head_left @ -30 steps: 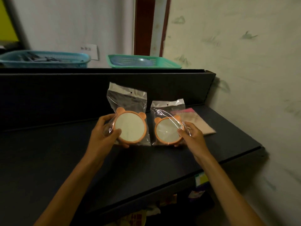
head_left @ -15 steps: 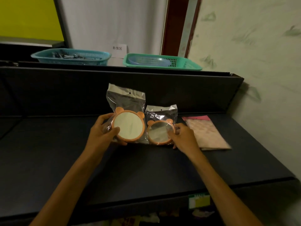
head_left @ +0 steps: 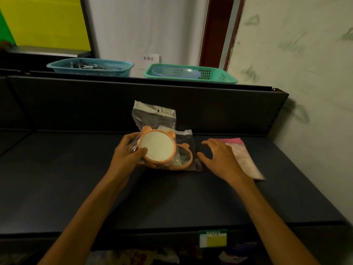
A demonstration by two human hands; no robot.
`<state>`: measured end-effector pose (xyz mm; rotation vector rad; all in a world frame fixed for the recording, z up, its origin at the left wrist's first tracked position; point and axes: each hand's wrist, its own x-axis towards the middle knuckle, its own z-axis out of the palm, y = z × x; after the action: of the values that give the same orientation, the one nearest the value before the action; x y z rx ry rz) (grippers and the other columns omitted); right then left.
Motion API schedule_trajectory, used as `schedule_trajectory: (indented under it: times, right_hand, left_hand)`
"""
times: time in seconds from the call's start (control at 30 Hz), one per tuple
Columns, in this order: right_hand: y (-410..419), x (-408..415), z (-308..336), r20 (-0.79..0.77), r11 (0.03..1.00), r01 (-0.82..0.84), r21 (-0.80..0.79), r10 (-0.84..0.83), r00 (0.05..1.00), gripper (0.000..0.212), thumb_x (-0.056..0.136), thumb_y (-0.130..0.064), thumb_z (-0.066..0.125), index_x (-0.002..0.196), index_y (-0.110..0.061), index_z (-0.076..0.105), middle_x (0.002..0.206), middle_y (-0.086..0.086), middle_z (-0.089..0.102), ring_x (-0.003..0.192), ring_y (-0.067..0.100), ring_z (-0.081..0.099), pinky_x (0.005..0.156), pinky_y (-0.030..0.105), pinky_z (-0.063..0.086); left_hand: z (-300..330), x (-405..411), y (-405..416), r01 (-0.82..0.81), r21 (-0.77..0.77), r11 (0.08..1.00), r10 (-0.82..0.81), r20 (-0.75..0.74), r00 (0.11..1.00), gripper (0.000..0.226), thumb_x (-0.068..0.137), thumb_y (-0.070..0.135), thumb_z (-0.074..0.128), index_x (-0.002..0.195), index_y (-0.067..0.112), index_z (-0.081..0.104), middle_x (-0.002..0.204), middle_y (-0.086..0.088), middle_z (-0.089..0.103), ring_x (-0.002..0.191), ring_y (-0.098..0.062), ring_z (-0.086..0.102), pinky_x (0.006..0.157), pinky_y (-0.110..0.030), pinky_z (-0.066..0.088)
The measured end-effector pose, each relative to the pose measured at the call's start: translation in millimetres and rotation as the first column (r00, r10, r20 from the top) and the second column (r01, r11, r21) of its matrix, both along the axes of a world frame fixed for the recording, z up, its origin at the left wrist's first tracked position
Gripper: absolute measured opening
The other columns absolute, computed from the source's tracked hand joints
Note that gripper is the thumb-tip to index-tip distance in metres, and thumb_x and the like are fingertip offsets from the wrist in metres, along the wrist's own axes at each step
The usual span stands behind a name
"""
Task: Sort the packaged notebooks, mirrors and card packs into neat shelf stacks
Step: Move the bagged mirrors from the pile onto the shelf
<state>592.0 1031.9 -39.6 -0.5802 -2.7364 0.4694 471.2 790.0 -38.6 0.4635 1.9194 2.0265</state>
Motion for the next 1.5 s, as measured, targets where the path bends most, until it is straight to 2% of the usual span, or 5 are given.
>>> schedule_trajectory:
  times: [0.23, 0.57, 0.97, 1.3, 1.5]
  right_hand:
    - [16, -4, -2, -0.046, 0.998, -0.046, 0.033, 0.047, 0.998, 0.045, 0.090, -0.040, 0.056, 0.131, -0.023, 0.049, 0.133, 0.000, 0.050, 0.124, 0.019, 0.044, 0.104, 0.034, 0.034]
    - [26, 1, -6, -0.086, 0.998, -0.063, -0.011, 0.062, 0.994, 0.043, 0.090, -0.039, 0.055, 0.130, -0.025, 0.048, 0.132, 0.000, 0.051, 0.123, 0.017, 0.044, 0.103, 0.032, 0.033]
    - [26, 12, -4, -0.070, 0.998, -0.061, -0.030, 0.059, 0.996, 0.047, 0.090, -0.039, 0.056, 0.134, -0.024, 0.046, 0.141, 0.001, 0.047, 0.132, 0.018, 0.038, 0.111, 0.037, 0.031]
    - [-19, -6, 10, -0.118, 0.978, -0.203, 0.055, 0.209, 0.971, 0.041, 0.088, -0.039, 0.058, 0.126, -0.024, 0.052, 0.127, -0.001, 0.054, 0.116, 0.018, 0.046, 0.094, 0.026, 0.030]
    - [-77, -29, 17, -0.094, 0.955, -0.288, 0.074, 0.294, 0.951, 0.046, 0.088, -0.039, 0.059, 0.130, -0.024, 0.049, 0.132, 0.000, 0.051, 0.123, 0.018, 0.044, 0.105, 0.031, 0.027]
  left_hand:
    - [4, 10, 33, -0.004, -0.106, 0.994, 0.004, -0.007, 1.000, 0.048, 0.086, 0.009, 0.063, 0.126, 0.029, 0.045, 0.133, -0.001, 0.042, 0.116, -0.030, 0.052, 0.080, -0.048, 0.057]
    - [-3, 15, 48, -0.040, -0.387, 0.921, -0.044, -0.204, 0.978, 0.051, 0.085, 0.020, 0.066, 0.128, 0.027, 0.041, 0.127, -0.005, 0.050, 0.088, -0.023, 0.067, 0.056, -0.025, 0.057]
    - [2, 8, 39, -0.213, -0.652, 0.728, -0.174, -0.476, 0.862, 0.063, 0.079, 0.041, 0.069, 0.134, 0.024, 0.042, 0.127, -0.002, 0.049, 0.112, -0.019, 0.051, 0.092, -0.040, 0.049]
    - [14, 14, -28, -0.391, -0.758, 0.522, -0.241, -0.571, 0.785, 0.063, 0.087, 0.046, 0.059, 0.141, 0.024, 0.036, 0.142, -0.003, 0.042, 0.131, -0.023, 0.037, 0.102, -0.043, 0.038]
    - [16, 12, -88, -0.451, -0.762, 0.464, -0.203, -0.587, 0.784, 0.063, 0.087, 0.047, 0.056, 0.142, 0.022, 0.037, 0.140, -0.003, 0.044, 0.129, -0.026, 0.037, 0.099, -0.045, 0.039]
